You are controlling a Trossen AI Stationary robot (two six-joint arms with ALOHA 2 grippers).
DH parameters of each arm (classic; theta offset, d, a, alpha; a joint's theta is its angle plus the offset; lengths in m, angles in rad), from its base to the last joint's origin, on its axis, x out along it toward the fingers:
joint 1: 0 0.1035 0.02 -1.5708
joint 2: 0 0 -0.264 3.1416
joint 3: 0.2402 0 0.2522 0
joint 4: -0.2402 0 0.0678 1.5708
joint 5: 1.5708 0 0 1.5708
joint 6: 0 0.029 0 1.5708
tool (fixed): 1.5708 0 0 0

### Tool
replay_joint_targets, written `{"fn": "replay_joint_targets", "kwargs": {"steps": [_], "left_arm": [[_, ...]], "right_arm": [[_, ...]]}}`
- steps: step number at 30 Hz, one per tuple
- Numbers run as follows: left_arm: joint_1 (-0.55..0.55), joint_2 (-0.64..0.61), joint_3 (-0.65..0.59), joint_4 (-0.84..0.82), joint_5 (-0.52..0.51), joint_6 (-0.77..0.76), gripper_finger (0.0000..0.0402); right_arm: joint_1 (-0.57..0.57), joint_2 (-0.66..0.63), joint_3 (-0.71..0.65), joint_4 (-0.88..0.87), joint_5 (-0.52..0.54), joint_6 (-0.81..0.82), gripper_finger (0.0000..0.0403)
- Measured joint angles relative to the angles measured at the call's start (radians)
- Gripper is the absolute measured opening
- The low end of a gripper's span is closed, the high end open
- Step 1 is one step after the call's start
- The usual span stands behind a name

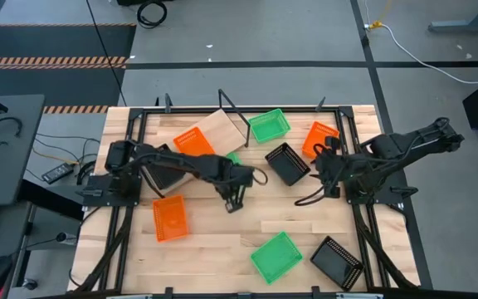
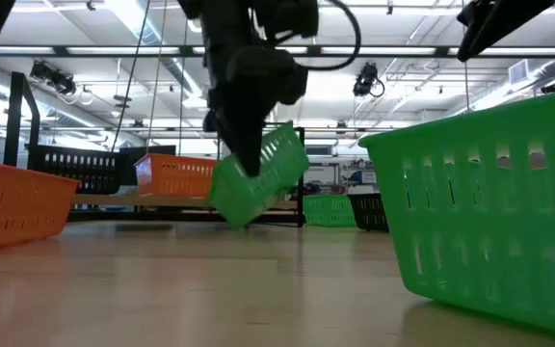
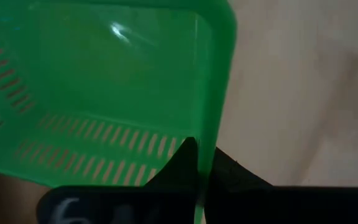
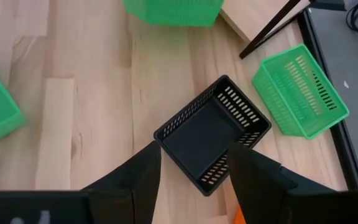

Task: Stack baskets on shelf by color
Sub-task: Put the bottom left green bin on the shelf

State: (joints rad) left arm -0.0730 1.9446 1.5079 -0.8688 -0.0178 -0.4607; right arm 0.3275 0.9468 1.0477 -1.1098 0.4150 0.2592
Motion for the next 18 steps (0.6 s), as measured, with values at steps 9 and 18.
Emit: {"fn": "replay_joint_targets", "kwargs": {"steps": [9,18], "left_arm": [[0.015,-0.001,-0.010,0.095,0.064,-0.002,0.0120],[-0.003,-0.055,0.087,-0.036,0.113,0.003,0.0185]], "right_arm": [[0.000,0.097,0.000,0.036,0.003,-0.064,0.0189],[0.012,0.202,0.000,0.142,-0.044,-0.130,0.0189]]}}
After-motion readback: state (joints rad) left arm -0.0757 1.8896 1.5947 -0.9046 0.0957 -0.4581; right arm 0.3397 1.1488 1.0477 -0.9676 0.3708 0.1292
